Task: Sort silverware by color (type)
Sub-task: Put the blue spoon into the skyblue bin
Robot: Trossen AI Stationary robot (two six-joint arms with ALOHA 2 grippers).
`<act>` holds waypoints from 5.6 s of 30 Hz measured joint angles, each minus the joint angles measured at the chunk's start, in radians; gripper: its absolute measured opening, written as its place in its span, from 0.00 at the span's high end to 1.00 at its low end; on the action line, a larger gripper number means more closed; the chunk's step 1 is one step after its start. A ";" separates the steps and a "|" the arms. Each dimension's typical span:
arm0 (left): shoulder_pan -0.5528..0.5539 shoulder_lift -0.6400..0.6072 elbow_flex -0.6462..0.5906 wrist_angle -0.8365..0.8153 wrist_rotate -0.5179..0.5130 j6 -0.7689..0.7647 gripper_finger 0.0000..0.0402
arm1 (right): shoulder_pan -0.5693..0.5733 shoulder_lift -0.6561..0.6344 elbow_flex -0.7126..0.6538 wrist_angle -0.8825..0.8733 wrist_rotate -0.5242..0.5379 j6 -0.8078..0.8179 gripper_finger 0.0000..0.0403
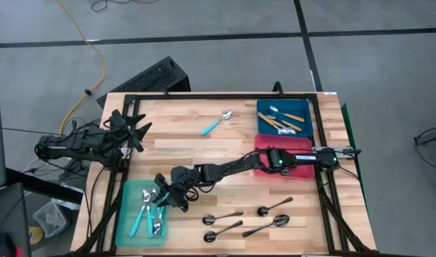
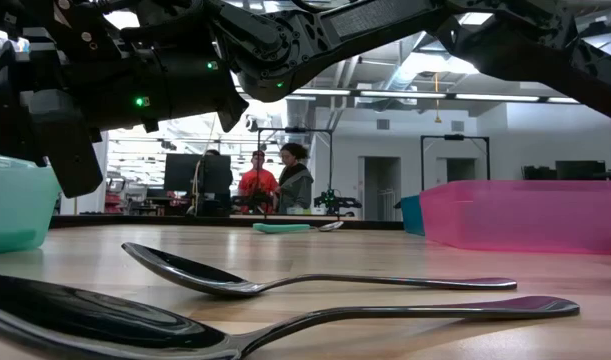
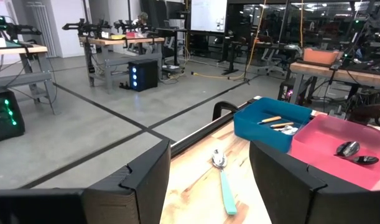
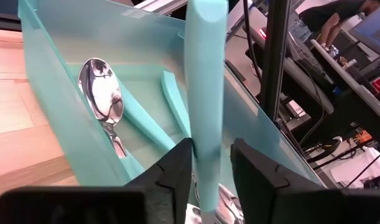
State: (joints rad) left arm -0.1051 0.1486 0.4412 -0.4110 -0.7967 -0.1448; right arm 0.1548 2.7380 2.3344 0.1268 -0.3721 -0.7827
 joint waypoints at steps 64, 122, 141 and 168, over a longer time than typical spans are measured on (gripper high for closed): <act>0.000 0.000 0.000 -0.001 0.002 0.000 0.49 | -0.060 -0.411 0.000 -0.749 0.546 0.137 0.53; 0.000 0.000 0.000 -0.002 0.005 0.006 0.49 | -0.490 -0.225 0.000 -1.246 0.476 -0.096 0.57; 0.000 0.000 0.000 -0.002 0.005 0.006 0.49 | -0.495 -0.225 0.000 -1.226 0.476 -0.093 0.57; 0.000 0.000 0.000 -0.002 0.004 0.008 0.49 | -0.529 -0.230 0.000 -1.222 0.376 -0.168 0.57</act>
State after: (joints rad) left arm -0.1051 0.1486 0.4412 -0.4126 -0.7925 -0.1365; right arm -0.3743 2.5076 2.3344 -1.0956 0.0041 -0.9508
